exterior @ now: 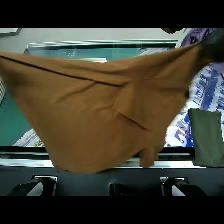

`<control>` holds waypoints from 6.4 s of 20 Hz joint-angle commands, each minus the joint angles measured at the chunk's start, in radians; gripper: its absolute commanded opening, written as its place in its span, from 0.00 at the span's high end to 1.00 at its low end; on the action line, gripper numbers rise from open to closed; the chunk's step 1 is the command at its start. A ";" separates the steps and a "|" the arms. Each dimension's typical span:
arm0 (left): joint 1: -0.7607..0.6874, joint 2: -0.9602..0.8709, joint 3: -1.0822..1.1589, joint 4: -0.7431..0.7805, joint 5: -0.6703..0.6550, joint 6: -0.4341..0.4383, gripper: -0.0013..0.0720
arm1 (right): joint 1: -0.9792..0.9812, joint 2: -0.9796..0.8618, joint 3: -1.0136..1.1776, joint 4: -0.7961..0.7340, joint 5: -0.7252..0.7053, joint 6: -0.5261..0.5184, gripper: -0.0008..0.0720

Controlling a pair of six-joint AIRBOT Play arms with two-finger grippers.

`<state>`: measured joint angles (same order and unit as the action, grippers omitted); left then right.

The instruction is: Fold the clothes and pants, and hang the long-sleeved shirts on hangers.

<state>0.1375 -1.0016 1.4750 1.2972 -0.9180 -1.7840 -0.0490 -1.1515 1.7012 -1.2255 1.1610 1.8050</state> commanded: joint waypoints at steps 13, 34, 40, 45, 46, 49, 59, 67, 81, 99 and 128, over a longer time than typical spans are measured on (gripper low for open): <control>-0.128 -0.658 -0.012 -0.056 0.222 0.016 0.30 | 0.138 -0.765 0.002 0.167 -0.253 0.092 0.59; 0.147 -0.468 0.074 -0.070 -0.592 0.187 0.12 | -0.446 -0.506 -0.549 0.414 0.198 -0.544 0.36; 0.147 -0.468 0.074 -0.070 -0.573 0.176 0.12 | -0.445 -0.586 -0.559 0.478 0.198 -0.623 0.36; 0.148 -0.469 0.074 -0.071 -0.539 0.109 0.12 | -0.445 -0.593 -0.614 0.478 0.173 -0.648 0.36; 0.148 -0.469 0.074 -0.070 -0.536 0.097 0.12 | -0.444 -0.597 -0.623 0.480 0.172 -0.657 0.39; 0.148 -0.468 0.074 -0.070 -0.534 0.075 0.12 | -0.444 -0.599 -0.639 0.490 0.134 -0.674 0.43; 0.391 -0.135 -0.467 -0.230 -0.336 0.212 0.12 | -0.363 -0.599 -0.640 0.429 0.012 -0.676 0.84; 0.471 -0.029 -0.976 -0.487 -0.178 0.409 0.12 | -0.366 -0.563 -0.640 0.431 0.058 -0.649 0.95; 0.342 -0.141 -1.051 -0.497 -0.142 0.431 0.12 | -0.366 -0.488 -0.640 0.433 0.101 -0.603 0.95; 0.308 -0.174 -1.033 -0.513 -0.154 0.454 0.97 | -0.362 -0.444 -0.640 0.448 0.162 -0.629 0.95; 0.162 0.254 0.500 0.108 -0.358 0.002 0.97 | -0.023 0.282 0.428 -0.079 0.057 -0.212 0.96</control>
<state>0.3000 -0.7696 1.9800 1.3609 -1.2278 -1.7596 -0.0723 -0.8871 2.1384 -1.2907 1.1950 1.5475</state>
